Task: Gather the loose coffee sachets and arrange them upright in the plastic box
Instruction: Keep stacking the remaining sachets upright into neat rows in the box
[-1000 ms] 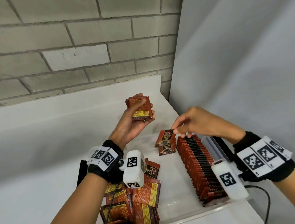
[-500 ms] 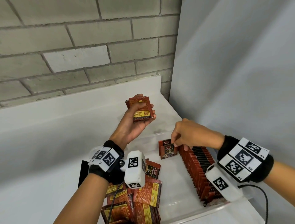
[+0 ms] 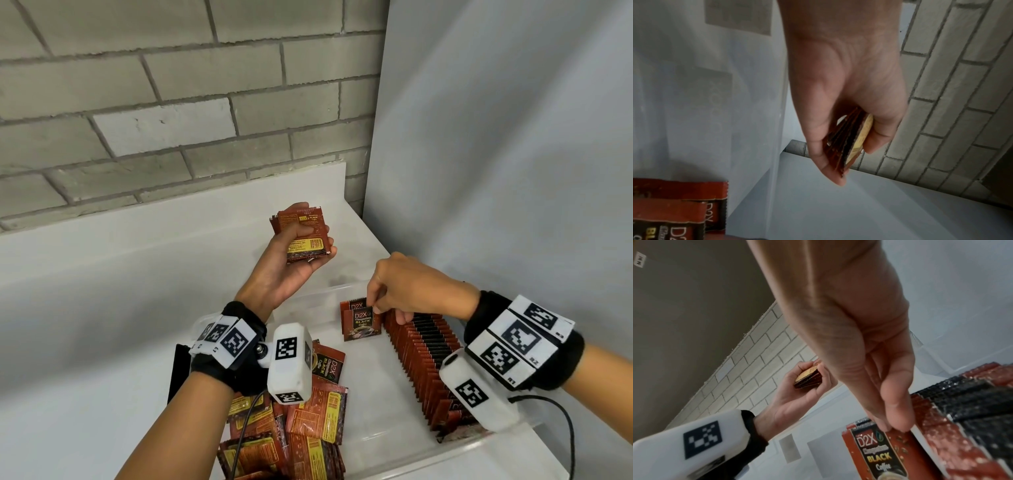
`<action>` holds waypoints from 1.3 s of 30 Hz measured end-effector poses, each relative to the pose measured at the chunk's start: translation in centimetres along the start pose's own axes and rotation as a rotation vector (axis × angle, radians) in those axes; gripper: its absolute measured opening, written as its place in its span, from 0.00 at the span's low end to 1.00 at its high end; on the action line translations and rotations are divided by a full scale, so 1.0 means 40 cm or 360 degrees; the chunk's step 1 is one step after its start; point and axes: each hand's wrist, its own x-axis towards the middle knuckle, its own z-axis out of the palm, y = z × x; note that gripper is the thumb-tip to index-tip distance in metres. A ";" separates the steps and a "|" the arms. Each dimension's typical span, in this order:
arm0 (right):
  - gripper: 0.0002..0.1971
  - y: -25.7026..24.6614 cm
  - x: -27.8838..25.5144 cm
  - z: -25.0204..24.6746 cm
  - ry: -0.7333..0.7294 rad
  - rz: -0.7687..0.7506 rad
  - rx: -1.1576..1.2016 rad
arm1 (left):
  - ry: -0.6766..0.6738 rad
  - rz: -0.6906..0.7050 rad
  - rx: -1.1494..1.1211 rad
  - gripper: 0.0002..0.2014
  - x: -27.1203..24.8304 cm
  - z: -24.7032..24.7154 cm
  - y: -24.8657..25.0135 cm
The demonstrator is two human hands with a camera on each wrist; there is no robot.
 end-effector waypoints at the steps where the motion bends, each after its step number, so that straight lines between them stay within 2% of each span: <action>1: 0.06 0.001 0.001 0.000 0.0006 0.0000 0.0009 | -0.0009 0.0000 0.0012 0.15 0.000 -0.001 0.000; 10: 0.04 0.016 -0.003 -0.018 0.0057 -0.0088 0.0140 | -0.0051 -0.0006 0.0100 0.17 0.004 -0.002 -0.004; 16: 0.05 -0.002 -0.015 -0.052 0.0145 -0.0154 0.0611 | -0.0142 0.0031 0.0180 0.20 0.002 0.001 -0.003; 22: 0.12 -0.032 -0.010 -0.045 0.0325 -0.0269 0.1065 | -0.0288 0.0040 0.0213 0.23 -0.003 0.001 -0.006; 26: 0.10 -0.044 -0.001 -0.033 0.0421 -0.0315 0.1275 | -0.0354 0.0007 0.0291 0.27 -0.004 0.001 -0.009; 32: 0.09 -0.045 -0.015 -0.046 0.0755 -0.0500 0.1387 | -0.0256 -0.0185 0.0223 0.38 -0.003 0.000 -0.003; 34: 0.08 -0.043 -0.017 -0.049 0.0847 -0.0569 0.1360 | -0.0267 -0.0218 0.0144 0.34 -0.001 -0.003 -0.003; 36: 0.06 -0.040 -0.016 -0.048 0.0877 -0.0606 0.1259 | -0.0284 -0.0237 0.0117 0.26 -0.004 -0.001 -0.001; 39: 0.03 -0.035 -0.014 -0.039 0.0894 -0.0630 0.1117 | -0.0342 -0.0240 0.0155 0.25 -0.009 -0.002 -0.001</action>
